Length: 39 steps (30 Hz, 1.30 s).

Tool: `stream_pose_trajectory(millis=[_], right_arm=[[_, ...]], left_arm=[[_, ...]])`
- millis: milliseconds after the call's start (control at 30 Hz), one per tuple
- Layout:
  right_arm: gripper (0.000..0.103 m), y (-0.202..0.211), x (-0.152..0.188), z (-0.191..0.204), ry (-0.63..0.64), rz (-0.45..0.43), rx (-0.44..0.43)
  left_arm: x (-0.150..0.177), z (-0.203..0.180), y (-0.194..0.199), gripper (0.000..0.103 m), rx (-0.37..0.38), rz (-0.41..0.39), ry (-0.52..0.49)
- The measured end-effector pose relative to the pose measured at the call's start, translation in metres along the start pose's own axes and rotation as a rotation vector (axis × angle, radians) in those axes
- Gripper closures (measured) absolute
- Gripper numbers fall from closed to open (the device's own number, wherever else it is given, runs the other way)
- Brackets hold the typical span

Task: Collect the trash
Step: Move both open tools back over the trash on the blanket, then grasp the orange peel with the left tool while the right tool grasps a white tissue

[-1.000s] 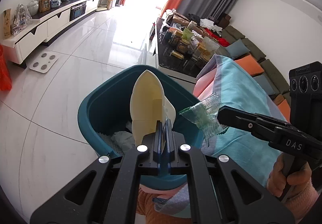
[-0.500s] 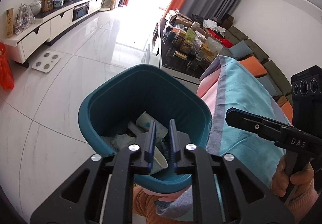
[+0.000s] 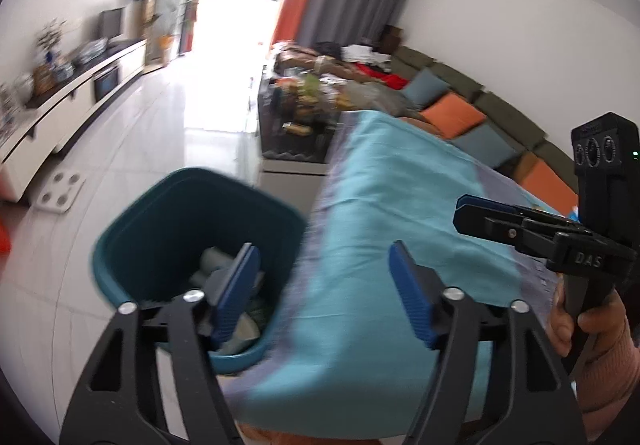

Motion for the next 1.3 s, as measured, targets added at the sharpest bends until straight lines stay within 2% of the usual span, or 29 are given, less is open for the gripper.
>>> stream_pose_trajectory(millis=[133,267,400,500,733,900,1133,1300], right_arm=[[0.049,0.038,0.010,-0.035,-0.029,-0.048,0.096],[0.049,0.074,0.025,-0.072,-0.089,-0.085,0.188],[0.047,0.106,0.039,-0.106,-0.134,-0.111,0.283],[0.044,0.130,0.051,-0.131,-0.161,-0.133,0.355],[0.043,0.187,0.073,-0.186,-0.251,-0.197,0.471],[0.043,0.220,0.083,-0.219,-0.293,-0.228,0.550],[0.043,0.251,0.096,-0.252,-0.337,-0.252,0.614],[0.043,0.256,0.101,-0.273,-0.365,-0.242,0.628]], left_arm=[[-0.003,-0.046,-0.013,0.027,0.076,0.012,-0.048],[-0.003,-0.087,-0.027,0.022,0.137,0.023,-0.081],[-0.003,-0.128,-0.041,0.011,0.163,0.034,-0.121],[0.000,-0.160,-0.054,0.009,0.194,0.050,-0.154],[0.014,-0.228,-0.075,0.008,0.244,0.090,-0.257],[0.019,-0.263,-0.083,0.007,0.293,0.110,-0.293],[0.024,-0.311,-0.097,0.007,0.344,0.140,-0.352],[0.031,-0.337,-0.112,0.008,0.376,0.188,-0.379]])
Point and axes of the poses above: each gripper's, at about its wrist camera, not at the fingertips, and y roughly against the way its jaws point, z to its left, x to its underside, the point moved 5 cm from there along -y, roughly the way its jaws point, and after that the axes turned 1 degree about -y, right-handed, at the moved point
